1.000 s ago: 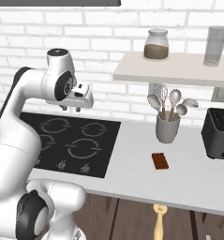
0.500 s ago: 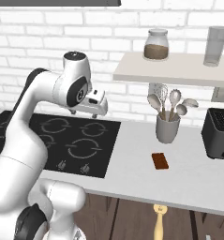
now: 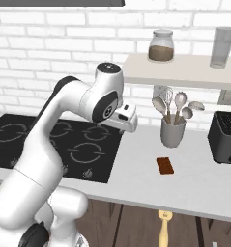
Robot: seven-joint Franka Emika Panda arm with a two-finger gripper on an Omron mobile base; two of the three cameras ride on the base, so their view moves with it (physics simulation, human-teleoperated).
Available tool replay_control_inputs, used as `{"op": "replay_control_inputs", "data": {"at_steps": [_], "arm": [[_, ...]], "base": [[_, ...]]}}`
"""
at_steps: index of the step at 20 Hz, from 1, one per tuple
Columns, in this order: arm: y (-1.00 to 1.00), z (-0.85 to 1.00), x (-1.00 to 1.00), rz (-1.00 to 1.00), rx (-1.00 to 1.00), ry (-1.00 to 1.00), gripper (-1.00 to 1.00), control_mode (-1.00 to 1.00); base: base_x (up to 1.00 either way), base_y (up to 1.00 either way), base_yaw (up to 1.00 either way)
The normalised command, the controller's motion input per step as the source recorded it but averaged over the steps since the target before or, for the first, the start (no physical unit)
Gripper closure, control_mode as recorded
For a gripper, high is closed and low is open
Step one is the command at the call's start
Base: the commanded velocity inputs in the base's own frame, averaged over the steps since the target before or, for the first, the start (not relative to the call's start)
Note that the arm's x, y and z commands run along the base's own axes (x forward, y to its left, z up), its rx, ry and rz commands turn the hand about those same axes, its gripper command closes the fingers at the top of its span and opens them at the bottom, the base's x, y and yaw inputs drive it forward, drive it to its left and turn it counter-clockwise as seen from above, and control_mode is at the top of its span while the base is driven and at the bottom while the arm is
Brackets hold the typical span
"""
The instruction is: Pick the pizza cutter from the drawer and place it on the counter.
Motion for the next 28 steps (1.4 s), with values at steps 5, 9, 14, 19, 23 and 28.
{"op": "replay_control_inputs", "data": {"at_steps": [5,9,14,19,23,28], "arm": [[-0.59,-0.30,-0.26,-0.06,0.00,0.02,-1.00,-1.00],[-0.43,-0.48,-0.26,-0.03,0.00,0.03,-1.00,-1.00],[-0.43,-0.53,-0.20,-0.01,0.00,0.03,-1.00,-1.00],[-0.46,-0.44,-0.09,0.00,0.00,0.02,-1.00,-1.00],[-0.36,-0.35,-0.04,0.00,0.00,0.04,-1.00,-1.00],[-0.19,-0.35,-0.01,-0.01,0.00,0.05,-1.00,-1.00]], "base": [[0.00,0.00,0.00],[0.00,0.00,0.00],[0.00,0.00,0.00],[0.00,0.00,0.00],[0.00,0.00,0.00],[0.00,0.00,0.00]]}}
